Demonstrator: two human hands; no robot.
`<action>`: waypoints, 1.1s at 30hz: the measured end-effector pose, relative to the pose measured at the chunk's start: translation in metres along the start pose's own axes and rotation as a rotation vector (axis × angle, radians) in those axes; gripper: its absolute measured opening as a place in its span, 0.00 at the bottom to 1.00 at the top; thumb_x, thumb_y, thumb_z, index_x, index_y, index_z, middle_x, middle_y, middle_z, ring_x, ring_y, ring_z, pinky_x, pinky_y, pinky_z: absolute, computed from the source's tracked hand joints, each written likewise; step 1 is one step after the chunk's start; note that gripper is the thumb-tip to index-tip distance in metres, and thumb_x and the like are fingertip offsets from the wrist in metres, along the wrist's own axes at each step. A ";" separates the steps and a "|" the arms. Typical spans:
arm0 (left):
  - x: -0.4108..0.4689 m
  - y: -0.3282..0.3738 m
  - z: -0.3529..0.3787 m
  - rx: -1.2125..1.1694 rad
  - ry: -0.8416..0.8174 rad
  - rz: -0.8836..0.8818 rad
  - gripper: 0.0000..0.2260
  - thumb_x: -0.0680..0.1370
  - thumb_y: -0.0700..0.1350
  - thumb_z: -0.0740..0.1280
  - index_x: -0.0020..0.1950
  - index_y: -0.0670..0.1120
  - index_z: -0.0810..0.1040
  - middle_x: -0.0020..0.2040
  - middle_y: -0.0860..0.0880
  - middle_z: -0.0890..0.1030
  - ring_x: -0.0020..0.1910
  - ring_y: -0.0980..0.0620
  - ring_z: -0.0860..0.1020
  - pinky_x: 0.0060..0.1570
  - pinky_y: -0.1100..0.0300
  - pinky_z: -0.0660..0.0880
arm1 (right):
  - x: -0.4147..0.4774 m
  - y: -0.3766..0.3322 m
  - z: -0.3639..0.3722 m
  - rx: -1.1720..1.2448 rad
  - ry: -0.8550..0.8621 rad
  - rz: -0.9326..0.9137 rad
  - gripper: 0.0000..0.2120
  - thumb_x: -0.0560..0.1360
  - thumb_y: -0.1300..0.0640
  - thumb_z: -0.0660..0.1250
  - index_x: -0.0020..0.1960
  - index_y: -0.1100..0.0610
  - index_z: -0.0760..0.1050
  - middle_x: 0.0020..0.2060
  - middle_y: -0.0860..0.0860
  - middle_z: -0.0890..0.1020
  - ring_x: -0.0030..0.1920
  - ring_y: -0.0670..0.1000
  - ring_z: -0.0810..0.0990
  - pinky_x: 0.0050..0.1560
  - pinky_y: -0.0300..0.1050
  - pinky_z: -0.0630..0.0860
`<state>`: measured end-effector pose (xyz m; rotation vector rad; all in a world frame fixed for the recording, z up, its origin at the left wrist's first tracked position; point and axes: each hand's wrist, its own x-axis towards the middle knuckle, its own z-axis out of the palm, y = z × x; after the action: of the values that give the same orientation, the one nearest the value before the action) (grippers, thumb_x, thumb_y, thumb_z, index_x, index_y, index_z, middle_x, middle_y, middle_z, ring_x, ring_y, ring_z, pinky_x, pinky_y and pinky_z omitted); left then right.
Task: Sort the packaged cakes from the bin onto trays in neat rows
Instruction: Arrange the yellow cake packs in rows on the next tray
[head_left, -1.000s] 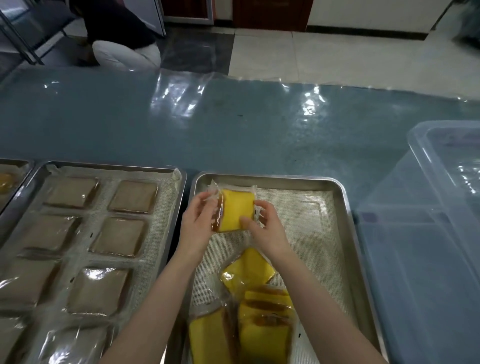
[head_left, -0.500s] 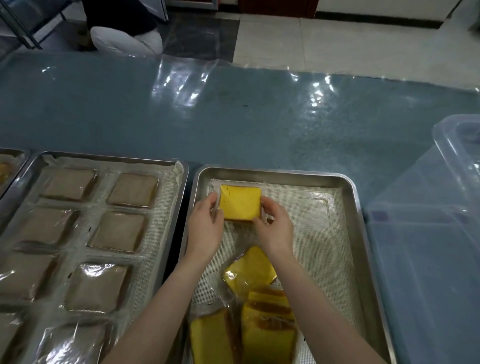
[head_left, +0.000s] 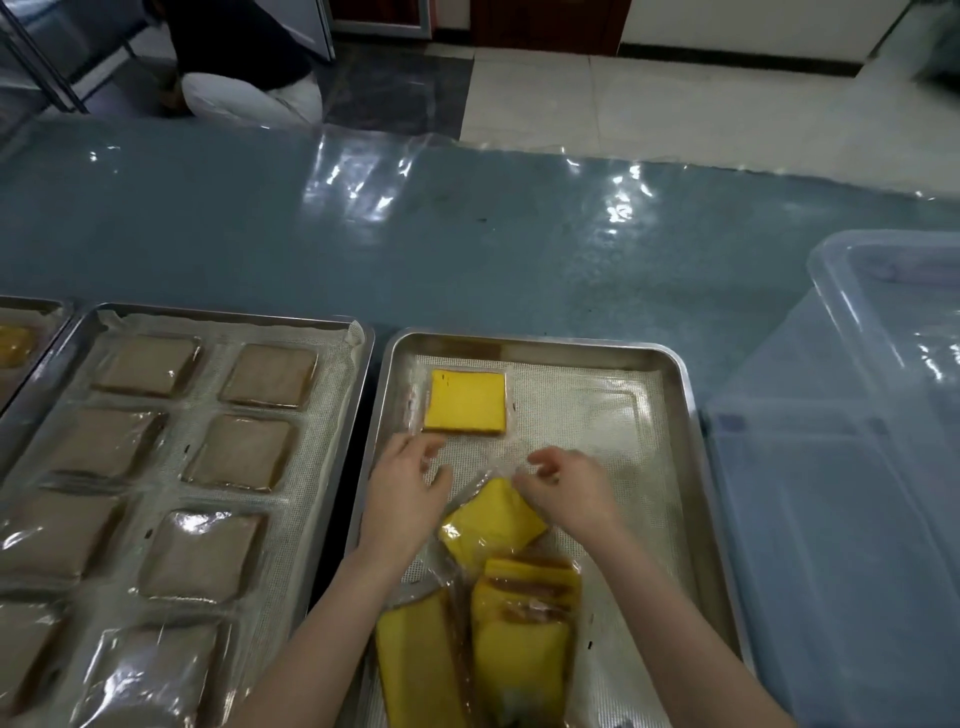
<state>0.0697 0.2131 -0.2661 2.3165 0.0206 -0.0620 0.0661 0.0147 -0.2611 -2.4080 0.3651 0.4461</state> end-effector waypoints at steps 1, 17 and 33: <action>-0.008 -0.001 0.001 0.017 -0.026 -0.022 0.13 0.75 0.44 0.71 0.59 0.47 0.79 0.52 0.53 0.76 0.49 0.57 0.77 0.52 0.62 0.76 | -0.007 0.003 0.001 -0.027 -0.060 -0.008 0.18 0.73 0.46 0.71 0.60 0.52 0.78 0.52 0.50 0.81 0.52 0.49 0.79 0.55 0.46 0.78; -0.017 0.038 0.012 -0.376 -0.022 -0.259 0.10 0.73 0.44 0.74 0.53 0.49 0.78 0.48 0.56 0.81 0.46 0.63 0.79 0.40 0.73 0.74 | -0.025 0.043 -0.023 0.512 0.287 0.123 0.05 0.73 0.61 0.71 0.46 0.53 0.79 0.42 0.45 0.82 0.45 0.45 0.81 0.49 0.43 0.79; 0.019 0.070 0.083 -0.138 -0.251 -0.075 0.18 0.79 0.44 0.66 0.69 0.50 0.73 0.61 0.50 0.79 0.43 0.53 0.81 0.46 0.58 0.81 | 0.034 0.056 -0.040 0.486 0.514 0.218 0.16 0.80 0.61 0.60 0.67 0.57 0.74 0.59 0.51 0.80 0.59 0.49 0.76 0.58 0.37 0.68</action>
<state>0.0883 0.1051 -0.2720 2.1543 -0.0145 -0.3772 0.0847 -0.0582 -0.2769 -1.9787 0.8586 -0.1719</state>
